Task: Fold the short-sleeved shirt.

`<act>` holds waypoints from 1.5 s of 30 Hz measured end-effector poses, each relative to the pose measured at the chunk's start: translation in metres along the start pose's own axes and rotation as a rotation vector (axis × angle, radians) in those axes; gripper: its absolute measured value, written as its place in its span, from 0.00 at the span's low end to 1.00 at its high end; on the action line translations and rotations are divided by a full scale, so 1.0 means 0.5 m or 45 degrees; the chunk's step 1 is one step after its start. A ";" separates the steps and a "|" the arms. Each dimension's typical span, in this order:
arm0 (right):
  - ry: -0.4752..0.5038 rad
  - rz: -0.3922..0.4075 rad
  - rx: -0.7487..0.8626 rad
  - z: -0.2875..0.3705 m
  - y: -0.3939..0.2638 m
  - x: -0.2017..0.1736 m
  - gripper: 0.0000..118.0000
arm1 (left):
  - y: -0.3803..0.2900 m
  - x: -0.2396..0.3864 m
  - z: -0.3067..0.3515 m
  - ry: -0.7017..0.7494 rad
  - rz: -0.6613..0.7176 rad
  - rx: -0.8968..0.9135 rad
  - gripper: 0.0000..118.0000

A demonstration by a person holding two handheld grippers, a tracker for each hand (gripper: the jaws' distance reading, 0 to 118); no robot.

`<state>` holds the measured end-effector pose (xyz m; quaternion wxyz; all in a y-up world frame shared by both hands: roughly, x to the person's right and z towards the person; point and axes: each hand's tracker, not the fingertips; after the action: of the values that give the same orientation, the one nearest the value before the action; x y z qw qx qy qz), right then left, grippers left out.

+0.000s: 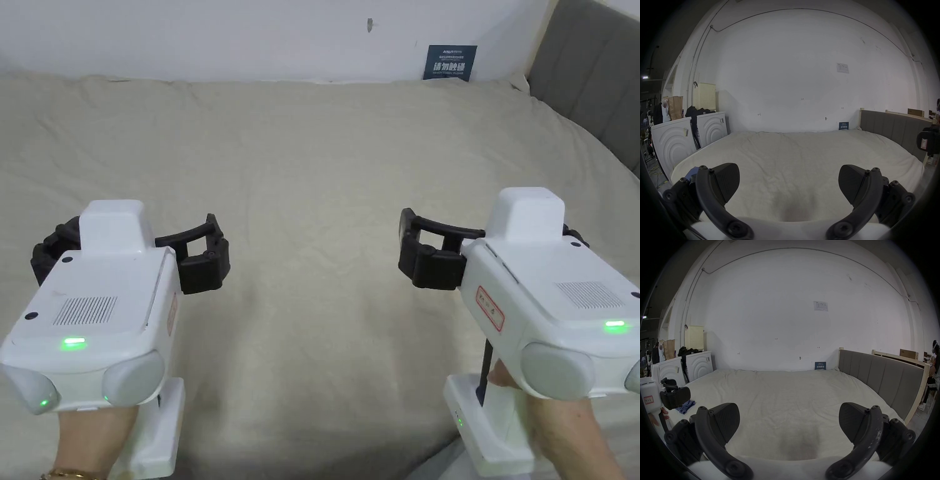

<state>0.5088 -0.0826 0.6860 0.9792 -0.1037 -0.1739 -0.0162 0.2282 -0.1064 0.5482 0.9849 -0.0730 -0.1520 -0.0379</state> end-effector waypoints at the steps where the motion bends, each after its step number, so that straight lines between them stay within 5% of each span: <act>1: -0.003 -0.002 -0.001 0.000 0.000 0.001 1.00 | 0.000 0.001 0.001 -0.003 -0.001 -0.003 1.00; 36: -0.004 -0.057 -0.032 0.019 0.025 -0.006 1.00 | 0.015 0.015 0.013 -0.029 0.025 -0.009 1.00; 40: -0.090 -0.177 -0.335 -0.006 0.046 -0.009 1.00 | -0.024 0.043 -0.013 0.002 0.062 -0.305 1.00; 45: 0.065 -0.290 -0.547 -0.011 0.009 -0.019 1.00 | -0.176 0.088 -0.011 -0.073 0.056 -0.670 1.00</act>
<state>0.5021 -0.0793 0.6768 0.9306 -0.2887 -0.1521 -0.1659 0.2629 -0.1963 0.5681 0.9280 -0.3309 -0.1630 -0.0527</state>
